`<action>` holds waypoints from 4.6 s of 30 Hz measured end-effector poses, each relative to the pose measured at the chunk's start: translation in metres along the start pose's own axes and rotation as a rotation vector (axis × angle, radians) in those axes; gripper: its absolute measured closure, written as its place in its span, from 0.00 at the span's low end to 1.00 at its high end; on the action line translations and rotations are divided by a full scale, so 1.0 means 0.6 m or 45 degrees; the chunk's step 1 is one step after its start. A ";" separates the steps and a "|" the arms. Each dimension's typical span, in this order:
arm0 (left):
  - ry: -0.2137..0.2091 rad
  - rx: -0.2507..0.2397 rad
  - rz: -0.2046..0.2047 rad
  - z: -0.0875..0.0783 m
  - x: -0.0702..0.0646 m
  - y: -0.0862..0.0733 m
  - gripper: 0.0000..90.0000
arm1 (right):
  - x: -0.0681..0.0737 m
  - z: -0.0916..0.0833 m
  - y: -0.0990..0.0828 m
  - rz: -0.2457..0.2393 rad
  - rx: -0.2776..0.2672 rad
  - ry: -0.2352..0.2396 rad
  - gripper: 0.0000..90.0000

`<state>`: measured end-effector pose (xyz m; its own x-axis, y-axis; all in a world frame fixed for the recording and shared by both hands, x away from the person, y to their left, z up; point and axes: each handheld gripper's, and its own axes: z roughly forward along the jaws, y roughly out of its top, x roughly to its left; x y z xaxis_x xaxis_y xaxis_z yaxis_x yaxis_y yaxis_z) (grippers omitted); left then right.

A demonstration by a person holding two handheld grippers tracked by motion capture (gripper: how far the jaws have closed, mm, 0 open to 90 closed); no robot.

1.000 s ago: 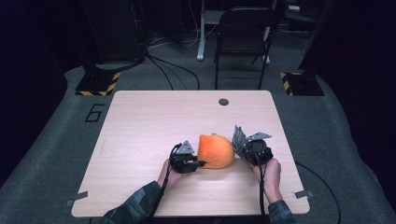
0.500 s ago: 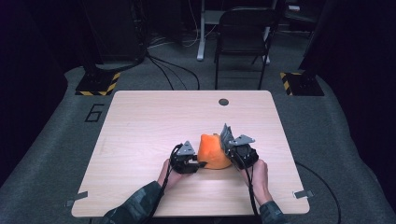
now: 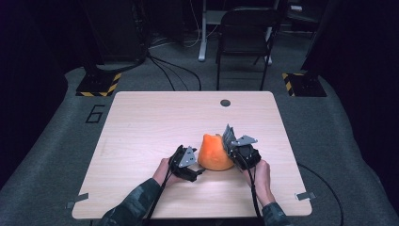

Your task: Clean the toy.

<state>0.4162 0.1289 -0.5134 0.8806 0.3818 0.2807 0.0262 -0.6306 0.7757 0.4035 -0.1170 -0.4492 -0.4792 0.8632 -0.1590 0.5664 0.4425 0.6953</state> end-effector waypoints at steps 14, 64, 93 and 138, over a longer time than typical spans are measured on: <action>0.098 -0.013 0.186 0.021 -0.015 0.000 0.44 | -0.002 0.004 0.001 -0.002 -0.008 0.007 0.83; -0.194 -0.132 -0.599 -0.065 0.020 0.057 0.85 | -0.117 -0.034 -0.044 0.262 -0.027 -0.108 0.81; -0.239 -0.035 -0.748 -0.019 0.001 0.031 0.84 | 0.074 -0.033 0.037 -0.066 -0.185 0.074 0.80; -0.228 -0.052 -0.661 -0.014 -0.003 0.030 0.83 | 0.064 -0.040 0.033 -0.056 -0.149 0.100 0.80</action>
<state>0.4111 0.1227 -0.4949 0.8237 0.5125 -0.2425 0.4634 -0.3620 0.8089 0.3805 -0.0808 -0.4248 -0.5553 0.8199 -0.1389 0.4638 0.4440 0.7667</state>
